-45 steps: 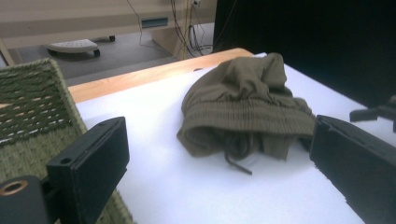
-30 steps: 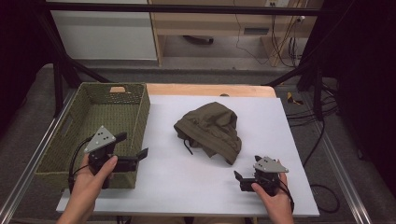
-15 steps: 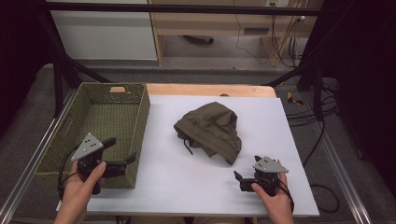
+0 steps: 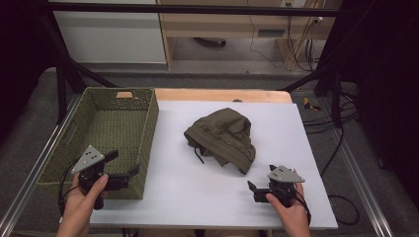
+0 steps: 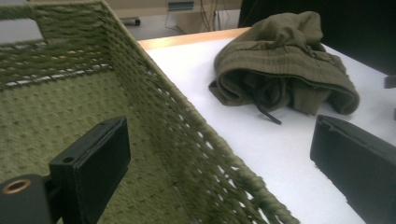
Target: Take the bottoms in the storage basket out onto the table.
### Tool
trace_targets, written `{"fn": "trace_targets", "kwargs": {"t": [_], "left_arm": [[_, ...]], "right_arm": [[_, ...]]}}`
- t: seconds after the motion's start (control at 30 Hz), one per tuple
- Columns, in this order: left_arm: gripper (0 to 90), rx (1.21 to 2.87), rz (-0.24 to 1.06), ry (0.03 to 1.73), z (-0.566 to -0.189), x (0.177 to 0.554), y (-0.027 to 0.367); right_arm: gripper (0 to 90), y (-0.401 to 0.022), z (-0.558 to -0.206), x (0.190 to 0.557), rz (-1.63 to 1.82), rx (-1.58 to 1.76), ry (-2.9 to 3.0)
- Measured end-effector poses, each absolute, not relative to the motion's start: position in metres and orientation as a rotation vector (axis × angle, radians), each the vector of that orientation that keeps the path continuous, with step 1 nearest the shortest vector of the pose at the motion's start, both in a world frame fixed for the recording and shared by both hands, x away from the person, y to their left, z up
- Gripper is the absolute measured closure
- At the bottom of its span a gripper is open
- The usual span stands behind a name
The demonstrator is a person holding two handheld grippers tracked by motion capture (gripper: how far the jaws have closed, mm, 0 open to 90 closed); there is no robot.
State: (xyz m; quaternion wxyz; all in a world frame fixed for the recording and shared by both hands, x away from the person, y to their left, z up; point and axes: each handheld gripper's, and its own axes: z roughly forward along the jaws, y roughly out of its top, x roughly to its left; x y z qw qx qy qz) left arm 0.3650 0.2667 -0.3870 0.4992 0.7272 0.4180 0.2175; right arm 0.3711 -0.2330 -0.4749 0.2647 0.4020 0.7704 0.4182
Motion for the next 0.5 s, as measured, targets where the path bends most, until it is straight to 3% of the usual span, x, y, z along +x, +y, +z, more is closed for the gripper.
{"fn": "trace_targets", "kwargs": {"t": [0.5], "left_arm": [[6.2, 1.812, 0.544, 1.000, -0.3960, 0.3665, 0.2583]], "right_arm": [[5.0, -0.2329, -0.4738, 0.3702, 1.129, 1.078, 2.084]]}}
